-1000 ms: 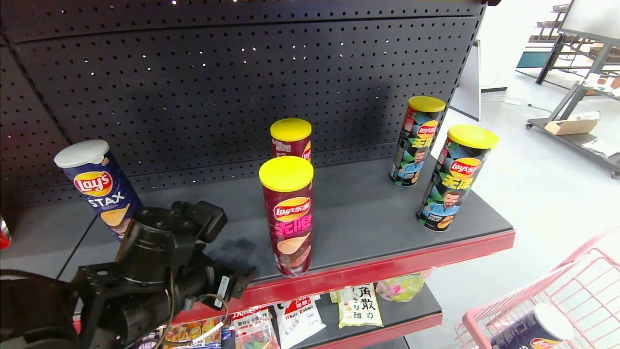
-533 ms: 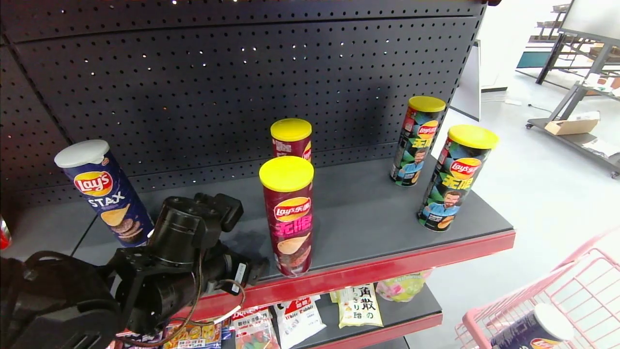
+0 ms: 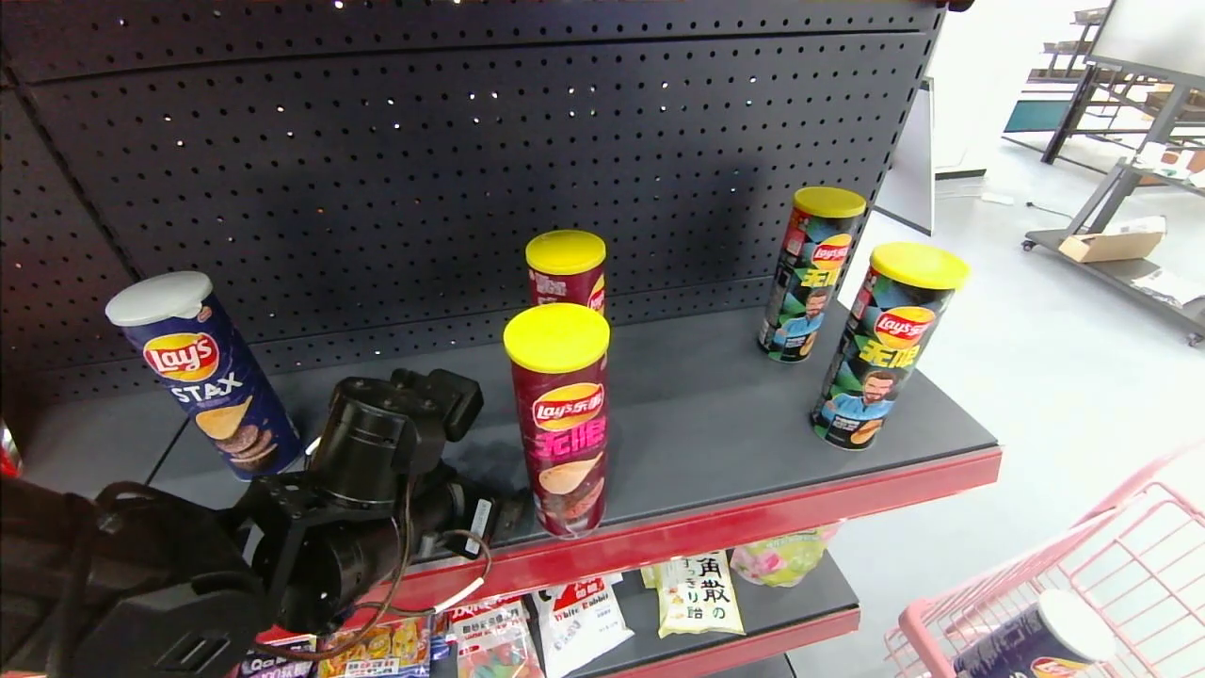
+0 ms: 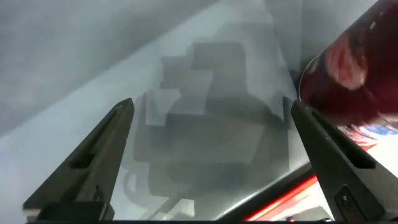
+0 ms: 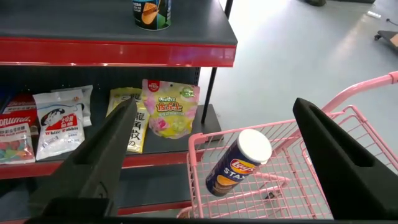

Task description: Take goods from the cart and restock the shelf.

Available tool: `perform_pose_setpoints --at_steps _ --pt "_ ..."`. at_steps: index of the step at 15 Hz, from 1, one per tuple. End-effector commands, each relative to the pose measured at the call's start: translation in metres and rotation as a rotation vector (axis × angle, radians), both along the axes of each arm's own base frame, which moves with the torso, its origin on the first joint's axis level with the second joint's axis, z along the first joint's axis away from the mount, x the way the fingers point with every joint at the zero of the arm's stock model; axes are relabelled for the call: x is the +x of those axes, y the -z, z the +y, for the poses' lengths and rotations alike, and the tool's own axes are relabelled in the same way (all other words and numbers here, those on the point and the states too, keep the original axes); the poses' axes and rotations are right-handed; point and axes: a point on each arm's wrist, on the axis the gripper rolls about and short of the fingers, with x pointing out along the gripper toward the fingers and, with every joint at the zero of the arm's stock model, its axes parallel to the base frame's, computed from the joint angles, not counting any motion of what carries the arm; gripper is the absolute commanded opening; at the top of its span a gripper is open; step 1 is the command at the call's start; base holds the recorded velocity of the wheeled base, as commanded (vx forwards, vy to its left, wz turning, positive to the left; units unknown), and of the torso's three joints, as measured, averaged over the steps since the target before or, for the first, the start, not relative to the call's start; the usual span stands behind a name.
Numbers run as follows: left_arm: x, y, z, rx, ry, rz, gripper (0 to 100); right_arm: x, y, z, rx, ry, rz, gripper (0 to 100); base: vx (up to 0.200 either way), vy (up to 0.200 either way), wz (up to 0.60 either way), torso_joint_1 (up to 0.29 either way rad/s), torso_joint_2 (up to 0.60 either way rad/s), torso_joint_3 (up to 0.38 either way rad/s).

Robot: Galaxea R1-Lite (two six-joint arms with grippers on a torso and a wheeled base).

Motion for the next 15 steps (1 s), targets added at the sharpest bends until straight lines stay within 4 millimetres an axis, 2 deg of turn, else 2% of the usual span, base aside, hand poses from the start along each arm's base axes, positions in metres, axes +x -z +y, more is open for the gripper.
perform_pose_setpoints --at_steps 1,15 --pt "0.0013 0.002 -0.001 0.003 -0.001 0.004 100 0.0002 -0.0002 0.0 -0.001 0.0 0.002 100 0.0 0.0 0.0 0.0 0.0 0.0" --pt "0.0095 -0.002 -0.007 -0.011 0.0 -0.014 100 0.0007 0.0012 0.0001 -0.002 0.001 0.009 100 0.0 0.0 0.0 0.0 0.0 0.0"
